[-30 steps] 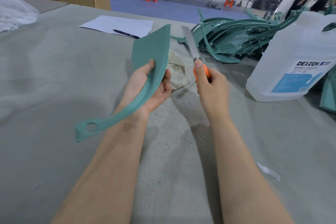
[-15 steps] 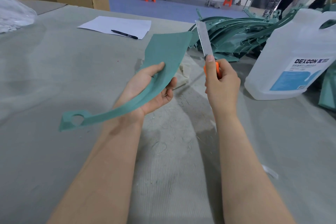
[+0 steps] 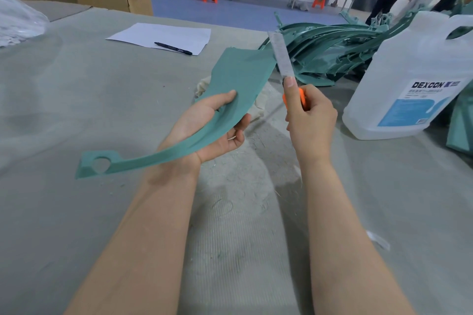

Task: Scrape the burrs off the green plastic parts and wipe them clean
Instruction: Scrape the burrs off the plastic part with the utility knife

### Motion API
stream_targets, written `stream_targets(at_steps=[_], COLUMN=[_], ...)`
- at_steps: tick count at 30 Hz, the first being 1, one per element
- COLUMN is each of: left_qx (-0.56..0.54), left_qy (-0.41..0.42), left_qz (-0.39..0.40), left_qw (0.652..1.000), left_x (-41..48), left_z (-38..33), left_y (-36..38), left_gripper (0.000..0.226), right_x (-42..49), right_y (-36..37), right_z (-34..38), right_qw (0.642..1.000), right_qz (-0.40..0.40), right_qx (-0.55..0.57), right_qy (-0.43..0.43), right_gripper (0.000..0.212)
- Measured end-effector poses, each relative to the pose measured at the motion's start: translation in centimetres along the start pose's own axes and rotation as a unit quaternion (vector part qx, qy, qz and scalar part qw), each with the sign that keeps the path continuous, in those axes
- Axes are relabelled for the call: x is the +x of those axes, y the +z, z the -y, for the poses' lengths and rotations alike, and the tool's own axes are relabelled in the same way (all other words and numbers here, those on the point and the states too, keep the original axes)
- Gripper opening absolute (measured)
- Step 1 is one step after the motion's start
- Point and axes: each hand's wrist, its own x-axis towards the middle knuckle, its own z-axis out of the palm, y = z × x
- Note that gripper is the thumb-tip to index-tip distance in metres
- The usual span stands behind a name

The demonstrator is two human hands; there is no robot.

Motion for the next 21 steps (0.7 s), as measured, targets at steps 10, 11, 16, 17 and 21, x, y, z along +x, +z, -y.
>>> stream_targets(at_steps=[10,11,16,17,21], left_qx=[-0.034,-0.037,-0.063,-0.074,-0.098], left_qy=[0.007,0.008,0.007,0.008,0.018], left_qz=[0.004,0.004,-0.004,-0.008,-0.017], left_qw=[0.999,0.999,0.998,0.997,0.995], left_x=[0.0,0.0,0.1,0.1,0.0], left_z=[-0.1,-0.1,-0.2,-0.2,-0.4], left_y=[-0.2,-0.2,-0.1,-0.1,-0.3], left_gripper=[0.015,0.015,0.021,0.023,0.027], right_x=[-0.4,-0.4,-0.7,-0.8,-1.3], right_y=[0.4,0.5,0.9,1.0,1.5], right_z=[0.0,0.0,0.0,0.1,0.4], right_qw=[0.999,0.999,0.997,0.996,0.992], right_qz=[0.034,0.038,0.072,0.083,0.12], right_qx=[-0.007,-0.007,-0.009,-0.01,-0.011], right_qy=[-0.025,-0.025,-0.026,-0.029,-0.04], right_gripper=[0.061,0.061,0.062,0.061,0.063])
